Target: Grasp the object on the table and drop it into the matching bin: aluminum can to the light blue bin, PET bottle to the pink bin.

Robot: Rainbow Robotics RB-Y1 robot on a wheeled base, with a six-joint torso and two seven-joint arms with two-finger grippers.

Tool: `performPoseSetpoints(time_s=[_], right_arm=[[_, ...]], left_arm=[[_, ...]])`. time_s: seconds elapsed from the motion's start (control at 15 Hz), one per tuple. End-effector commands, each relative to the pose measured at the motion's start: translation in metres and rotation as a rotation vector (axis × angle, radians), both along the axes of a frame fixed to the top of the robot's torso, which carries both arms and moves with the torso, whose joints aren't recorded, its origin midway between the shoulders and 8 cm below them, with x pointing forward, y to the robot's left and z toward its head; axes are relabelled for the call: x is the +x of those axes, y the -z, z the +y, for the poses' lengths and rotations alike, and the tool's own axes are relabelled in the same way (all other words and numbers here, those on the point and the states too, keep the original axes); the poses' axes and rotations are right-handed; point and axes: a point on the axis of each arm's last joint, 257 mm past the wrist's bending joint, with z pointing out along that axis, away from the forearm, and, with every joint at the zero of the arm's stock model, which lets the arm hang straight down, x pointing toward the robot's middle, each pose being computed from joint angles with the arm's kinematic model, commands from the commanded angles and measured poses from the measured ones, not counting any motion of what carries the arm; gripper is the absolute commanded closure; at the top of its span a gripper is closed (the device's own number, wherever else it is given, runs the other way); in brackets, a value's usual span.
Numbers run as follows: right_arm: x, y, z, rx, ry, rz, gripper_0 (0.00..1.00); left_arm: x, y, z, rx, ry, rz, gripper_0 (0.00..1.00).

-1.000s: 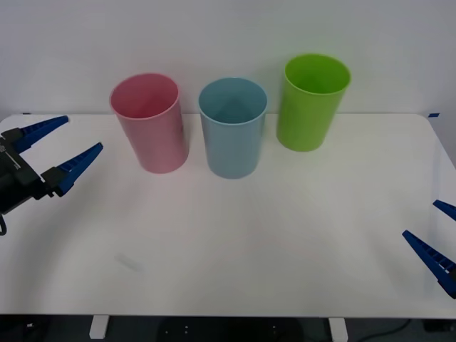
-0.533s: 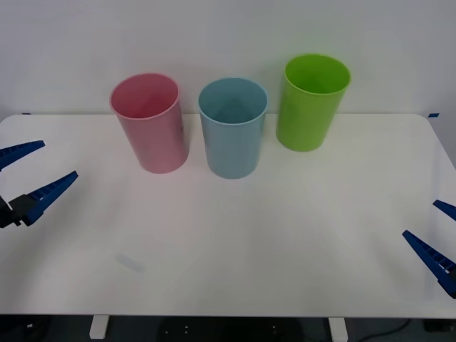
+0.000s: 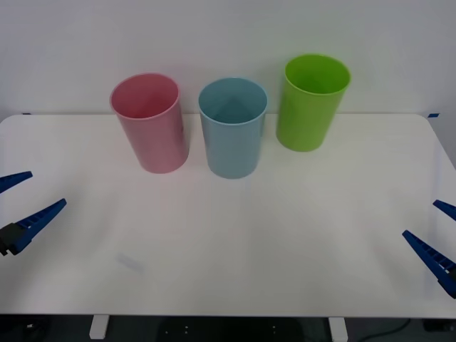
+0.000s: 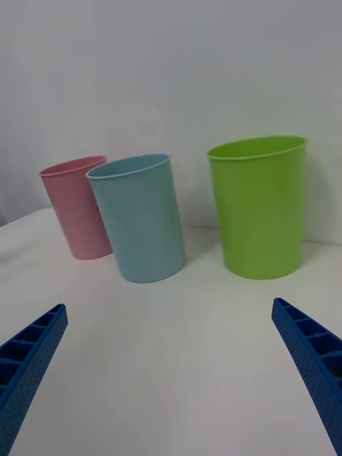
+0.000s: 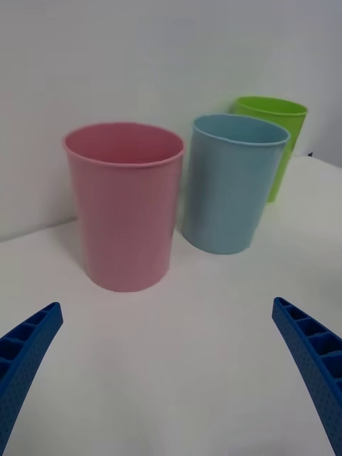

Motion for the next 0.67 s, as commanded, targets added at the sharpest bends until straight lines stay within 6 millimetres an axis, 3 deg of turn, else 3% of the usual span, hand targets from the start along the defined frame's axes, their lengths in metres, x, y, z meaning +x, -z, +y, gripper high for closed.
performPoseSetpoints(time_s=[0.07, 0.67], right_arm=[[0.0, 0.0, 0.0, 0.0, 0.0, 0.0, 0.0], [0.0, 0.0, 0.0, 0.0, 0.0, 0.0, 0.0]], left_arm=[[-0.008, 0.004, 0.001, -0.022, -0.003, 0.01, 0.0], [-0.016, 0.014, 0.004, -0.019, -0.01, 0.031, 0.0]])
